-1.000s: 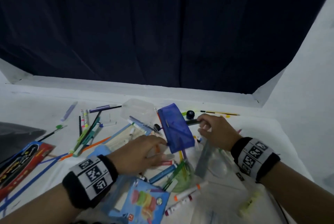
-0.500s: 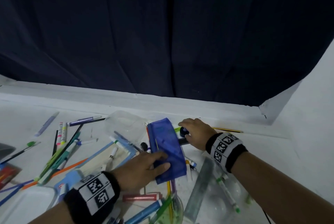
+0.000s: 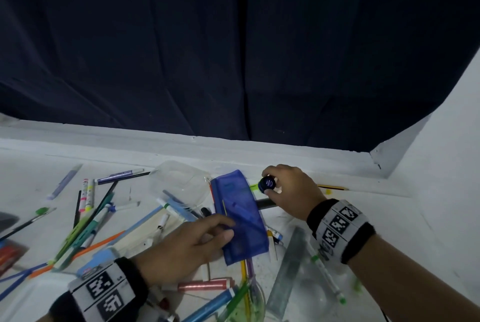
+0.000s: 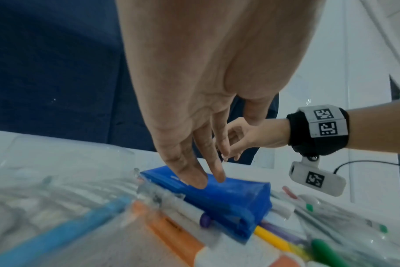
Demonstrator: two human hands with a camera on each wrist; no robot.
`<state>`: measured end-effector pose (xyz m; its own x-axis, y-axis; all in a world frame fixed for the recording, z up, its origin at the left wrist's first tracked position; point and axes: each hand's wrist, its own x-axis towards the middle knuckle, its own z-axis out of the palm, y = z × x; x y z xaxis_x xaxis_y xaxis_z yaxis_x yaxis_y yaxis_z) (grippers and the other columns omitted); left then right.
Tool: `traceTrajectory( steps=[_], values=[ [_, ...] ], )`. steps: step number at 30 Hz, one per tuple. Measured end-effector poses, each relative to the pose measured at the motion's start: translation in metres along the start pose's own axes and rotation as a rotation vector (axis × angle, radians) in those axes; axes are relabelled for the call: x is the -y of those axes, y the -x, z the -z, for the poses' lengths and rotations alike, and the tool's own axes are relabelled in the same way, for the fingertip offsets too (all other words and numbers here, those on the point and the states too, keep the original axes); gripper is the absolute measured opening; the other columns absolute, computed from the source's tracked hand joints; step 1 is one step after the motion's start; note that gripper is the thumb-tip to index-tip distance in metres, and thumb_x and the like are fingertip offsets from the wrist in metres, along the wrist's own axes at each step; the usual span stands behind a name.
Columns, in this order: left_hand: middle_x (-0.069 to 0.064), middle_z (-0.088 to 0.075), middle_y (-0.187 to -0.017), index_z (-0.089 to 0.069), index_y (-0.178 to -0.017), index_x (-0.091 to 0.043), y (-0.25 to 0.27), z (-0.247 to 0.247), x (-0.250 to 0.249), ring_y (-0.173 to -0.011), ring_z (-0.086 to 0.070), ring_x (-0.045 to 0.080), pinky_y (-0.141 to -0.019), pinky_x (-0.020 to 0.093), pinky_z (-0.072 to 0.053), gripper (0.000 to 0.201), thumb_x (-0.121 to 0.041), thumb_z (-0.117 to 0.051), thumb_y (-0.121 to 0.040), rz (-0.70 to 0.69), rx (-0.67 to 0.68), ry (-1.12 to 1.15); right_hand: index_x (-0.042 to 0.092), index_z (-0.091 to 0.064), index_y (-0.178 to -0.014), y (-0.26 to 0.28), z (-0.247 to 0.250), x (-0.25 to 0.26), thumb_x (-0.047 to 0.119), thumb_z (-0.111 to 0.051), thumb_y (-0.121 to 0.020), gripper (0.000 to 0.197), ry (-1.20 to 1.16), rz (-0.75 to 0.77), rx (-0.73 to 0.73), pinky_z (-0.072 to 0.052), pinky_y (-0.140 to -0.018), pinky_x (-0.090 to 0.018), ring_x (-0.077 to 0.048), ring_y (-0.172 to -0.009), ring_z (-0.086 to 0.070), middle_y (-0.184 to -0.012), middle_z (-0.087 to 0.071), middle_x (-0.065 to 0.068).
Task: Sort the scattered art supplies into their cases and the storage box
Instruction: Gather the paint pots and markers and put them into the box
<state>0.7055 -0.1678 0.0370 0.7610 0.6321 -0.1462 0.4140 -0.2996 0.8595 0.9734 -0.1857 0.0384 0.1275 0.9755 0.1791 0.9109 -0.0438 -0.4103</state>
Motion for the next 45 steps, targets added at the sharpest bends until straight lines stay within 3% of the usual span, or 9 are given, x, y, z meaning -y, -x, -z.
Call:
traceTrajectory(
  steps=[4,8,15,18,21,25,30,37,45],
  values=[
    [0.002,-0.069,-0.104,-0.06,-0.123,-0.032,0.038,0.017,-0.009,-0.099,-0.066,0.021,-0.093,0.043,-0.051,0.027,-0.042,-0.048,-0.101,-0.074,-0.035,0.004,0.028,-0.065,-0.095,0.034,0.018,0.031,0.027,-0.073,-0.079,0.018,-0.234,-0.026,-0.114,-0.052,-0.076,-0.03,-0.009,-0.077,-0.062,-0.087,-0.066,0.011],
    [0.004,-0.068,-0.091,-0.06,-0.122,-0.038,0.097,0.041,-0.015,-0.09,-0.066,0.022,-0.083,0.04,-0.051,0.026,-0.04,-0.047,-0.099,-0.101,-0.116,0.028,0.028,-0.068,-0.09,0.079,0.027,0.076,0.023,-0.078,-0.078,0.016,-0.446,-0.067,-0.172,-0.051,-0.066,-0.02,-0.007,-0.07,-0.065,-0.08,-0.07,0.012],
    [0.012,-0.067,-0.083,-0.064,-0.119,-0.03,0.203,0.081,0.019,-0.084,-0.065,0.027,-0.083,0.034,-0.048,0.027,-0.033,-0.048,-0.097,-0.107,-0.308,0.109,0.026,-0.072,-0.093,0.151,-0.001,0.163,0.023,-0.079,-0.08,0.015,-0.602,-0.064,-0.16,-0.056,-0.073,-0.028,-0.005,-0.077,-0.068,-0.084,-0.074,0.012],
    [0.014,-0.063,-0.077,-0.065,-0.118,-0.034,0.241,0.093,0.04,-0.081,-0.063,0.03,-0.084,0.043,-0.046,0.028,-0.043,-0.048,-0.098,-0.074,-0.371,0.124,0.026,-0.072,-0.092,0.173,-0.021,0.201,0.024,-0.078,-0.08,0.014,-0.617,-0.072,-0.135,-0.055,-0.071,-0.026,-0.003,-0.074,-0.069,-0.082,-0.074,0.012],
    [0.011,-0.064,-0.079,-0.064,-0.12,-0.034,0.272,0.106,0.065,-0.083,-0.064,0.025,-0.083,0.039,-0.048,0.04,-0.06,-0.05,-0.093,-0.049,-0.38,0.128,0.026,-0.071,-0.091,0.187,-0.039,0.24,0.028,-0.078,-0.08,0.014,-0.611,-0.09,-0.117,-0.055,-0.072,-0.025,-0.005,-0.076,-0.07,-0.083,-0.074,0.012],
    [0.005,-0.067,-0.088,-0.065,-0.116,-0.038,0.307,0.123,0.093,-0.093,-0.065,0.021,-0.086,0.036,-0.049,0.027,-0.042,-0.048,-0.095,0.01,-0.359,0.153,0.033,-0.069,-0.094,0.198,-0.059,0.294,0.04,-0.074,-0.08,0.016,-0.574,-0.04,-0.075,-0.051,-0.074,-0.017,0.0,-0.085,-0.067,-0.09,-0.071,0.021],
    [-0.005,-0.073,-0.104,-0.067,-0.113,-0.042,0.337,0.137,0.124,-0.104,-0.066,0.004,-0.094,0.037,-0.05,0.029,-0.045,-0.045,-0.094,0.099,-0.283,0.194,0.035,-0.064,-0.109,0.204,-0.098,0.347,0.044,-0.072,-0.086,0.025,-0.403,0.06,0.023,-0.041,-0.082,-0.007,0.005,-0.1,-0.058,-0.106,-0.065,0.023],
    [-0.015,-0.071,-0.114,-0.065,-0.114,-0.047,0.352,0.15,0.148,-0.113,-0.063,-0.001,-0.1,0.036,-0.049,0.027,-0.047,-0.043,-0.098,0.145,-0.141,0.248,0.034,-0.056,-0.121,0.199,-0.136,0.396,0.044,-0.061,-0.093,0.03,-0.22,0.156,0.233,-0.045,-0.094,-0.029,-0.005,-0.106,-0.051,-0.115,-0.059,0.015],
    [-0.007,-0.071,-0.115,-0.063,-0.114,-0.048,0.345,0.157,0.168,-0.106,-0.07,0.011,-0.098,0.043,-0.052,0.039,-0.072,-0.043,-0.09,0.139,-0.098,0.324,0.03,-0.051,-0.126,0.19,-0.159,0.424,0.039,-0.053,-0.096,0.031,0.108,0.258,0.344,-0.043,-0.083,-0.041,-0.02,-0.106,-0.047,-0.119,-0.054,0.005]
  ],
)
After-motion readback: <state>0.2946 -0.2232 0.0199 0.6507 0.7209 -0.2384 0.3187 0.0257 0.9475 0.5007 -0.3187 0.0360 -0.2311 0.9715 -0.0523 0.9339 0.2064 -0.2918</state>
